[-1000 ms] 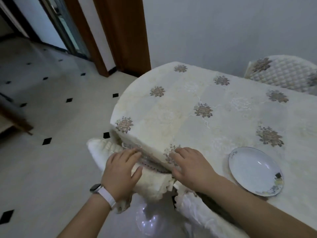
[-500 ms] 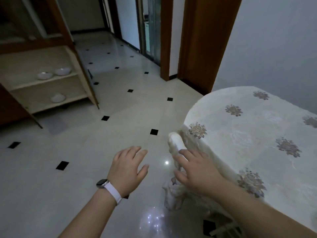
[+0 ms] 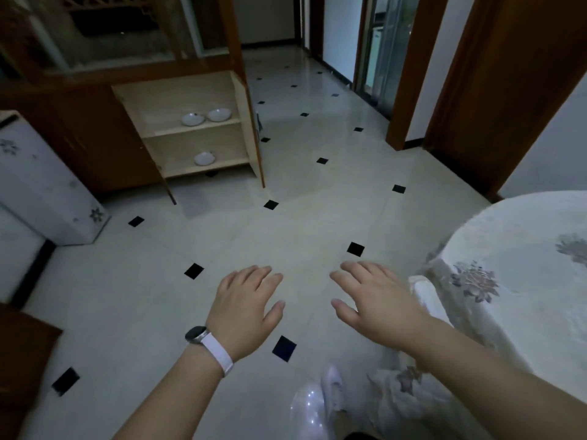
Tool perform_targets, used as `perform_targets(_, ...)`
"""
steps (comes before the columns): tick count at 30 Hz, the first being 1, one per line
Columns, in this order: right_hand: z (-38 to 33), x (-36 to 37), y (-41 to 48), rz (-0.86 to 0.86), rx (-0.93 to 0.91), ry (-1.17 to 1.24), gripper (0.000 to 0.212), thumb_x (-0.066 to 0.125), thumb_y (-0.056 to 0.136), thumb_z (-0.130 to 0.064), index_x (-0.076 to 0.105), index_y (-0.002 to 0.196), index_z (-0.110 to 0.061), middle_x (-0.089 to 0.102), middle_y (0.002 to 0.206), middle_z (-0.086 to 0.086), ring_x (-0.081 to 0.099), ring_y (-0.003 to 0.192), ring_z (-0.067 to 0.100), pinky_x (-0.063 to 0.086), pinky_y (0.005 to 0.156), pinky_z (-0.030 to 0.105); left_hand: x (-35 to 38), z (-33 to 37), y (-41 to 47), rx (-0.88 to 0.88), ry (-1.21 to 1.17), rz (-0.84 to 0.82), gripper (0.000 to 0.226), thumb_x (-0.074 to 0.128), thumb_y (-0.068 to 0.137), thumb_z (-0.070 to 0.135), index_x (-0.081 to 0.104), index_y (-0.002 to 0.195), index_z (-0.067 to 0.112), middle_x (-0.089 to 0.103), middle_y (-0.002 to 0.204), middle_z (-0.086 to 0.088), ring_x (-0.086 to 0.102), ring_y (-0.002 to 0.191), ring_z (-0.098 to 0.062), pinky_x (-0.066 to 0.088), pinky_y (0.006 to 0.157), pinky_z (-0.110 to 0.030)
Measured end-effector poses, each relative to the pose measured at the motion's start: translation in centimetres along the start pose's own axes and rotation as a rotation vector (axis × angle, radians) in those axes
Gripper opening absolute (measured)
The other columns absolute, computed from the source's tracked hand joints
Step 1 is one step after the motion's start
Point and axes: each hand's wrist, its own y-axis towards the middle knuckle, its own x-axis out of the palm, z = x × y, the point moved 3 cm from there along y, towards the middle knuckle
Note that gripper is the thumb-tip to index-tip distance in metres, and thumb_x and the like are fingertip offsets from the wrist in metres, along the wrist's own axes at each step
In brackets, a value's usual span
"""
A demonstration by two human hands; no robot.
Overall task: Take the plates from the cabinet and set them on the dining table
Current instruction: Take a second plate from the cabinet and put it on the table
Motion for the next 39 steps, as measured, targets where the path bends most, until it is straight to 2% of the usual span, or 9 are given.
perform_targets(4,1.4,1.8,5.2,-0.040,-0.031,0.031,0.048,0.052,0.087,-0.048,0.061,0.123,-0.018,0.062,0.125,0.007,0.057,0.113,0.030,0.044,0.096,0.041,1.6,-2.2,4.2,-0.043,0.009,-0.036,0.042,0.065,0.084,0.034,0.064,0.123,0.018,0.063,0.127,-0.005,0.055,0.120,-0.028,0.041,0.101,-0.048)
perform_targets(8,4.5,2.7,11.4,-0.072,-0.056,0.052,0.049,0.050,0.088,-0.049,0.060,0.125,-0.018,0.061,0.127,0.006,0.056,0.116,0.029,0.041,0.100,0.041,2.8,-4.0,10.3,-0.064,0.004,-0.059,0.042,0.069,0.083,0.032,0.065,0.122,0.017,0.064,0.126,-0.006,0.058,0.117,-0.027,0.042,0.098,-0.046)
perform_targets(14,9.4,2.2,21.5,-0.045,-0.108,0.063,0.048,0.047,0.090,-0.049,0.061,0.126,-0.021,0.062,0.128,0.004,0.055,0.118,0.029,0.040,0.101,0.042,1.8,-6.9,19.4,-0.087,0.005,0.021,0.043,0.052,0.084,0.040,0.067,0.118,0.017,0.066,0.122,-0.003,0.062,0.109,-0.024,0.046,0.091,-0.042)
perform_targets(18,10.0,1.8,27.9,-0.023,-0.184,0.083,0.047,0.051,0.092,-0.048,0.059,0.130,-0.021,0.058,0.134,0.003,0.050,0.124,0.029,0.035,0.105,0.042,0.7,-10.2,23.3,-0.137,0.039,0.051,0.044,0.055,0.084,0.039,0.065,0.121,0.018,0.065,0.122,-0.002,0.061,0.110,-0.023,0.043,0.093,-0.038)
perform_targets(23,7.1,2.0,34.8,-0.035,-0.269,0.100,0.051,0.043,0.092,-0.052,0.056,0.131,-0.023,0.055,0.135,0.000,0.048,0.125,0.026,0.034,0.107,0.041,-0.7,-16.2,24.6,-0.228,0.067,0.073,0.045,0.051,0.085,0.041,0.065,0.121,0.018,0.065,0.123,-0.003,0.061,0.111,-0.024,0.044,0.094,-0.039)
perform_targets(26,4.9,2.6,39.0,-0.051,-0.320,0.095,0.049,0.043,0.092,-0.051,0.055,0.131,-0.023,0.055,0.135,0.000,0.047,0.125,0.025,0.033,0.107,0.039,-1.1,-20.5,25.5,-0.296,0.077,0.092,0.045,0.054,0.085,0.040,0.063,0.123,0.019,0.064,0.125,-0.002,0.060,0.112,-0.024,0.043,0.094,-0.040)
perform_targets(32,-0.6,5.0,48.2,-0.074,-0.355,0.065,0.051,0.040,0.092,-0.051,0.054,0.132,-0.023,0.053,0.137,0.000,0.046,0.127,0.024,0.032,0.106,0.039,0.1,-30.3,27.6,-0.352,0.034,0.110,0.050,0.047,0.085,0.043,0.060,0.127,0.020,0.062,0.129,-0.002,0.058,0.115,-0.024,0.043,0.095,-0.041)
perform_targets(39,-8.2,7.4,59.4,-0.107,-0.308,0.054,0.051,0.042,0.093,-0.051,0.053,0.135,-0.023,0.052,0.140,-0.001,0.044,0.129,0.023,0.030,0.108,0.038,0.5,-44.4,30.6,-0.379,-0.041,0.109,0.047,0.060,0.083,0.037,0.063,0.126,0.017,0.063,0.128,-0.004,0.059,0.114,-0.027,0.045,0.094,-0.043)
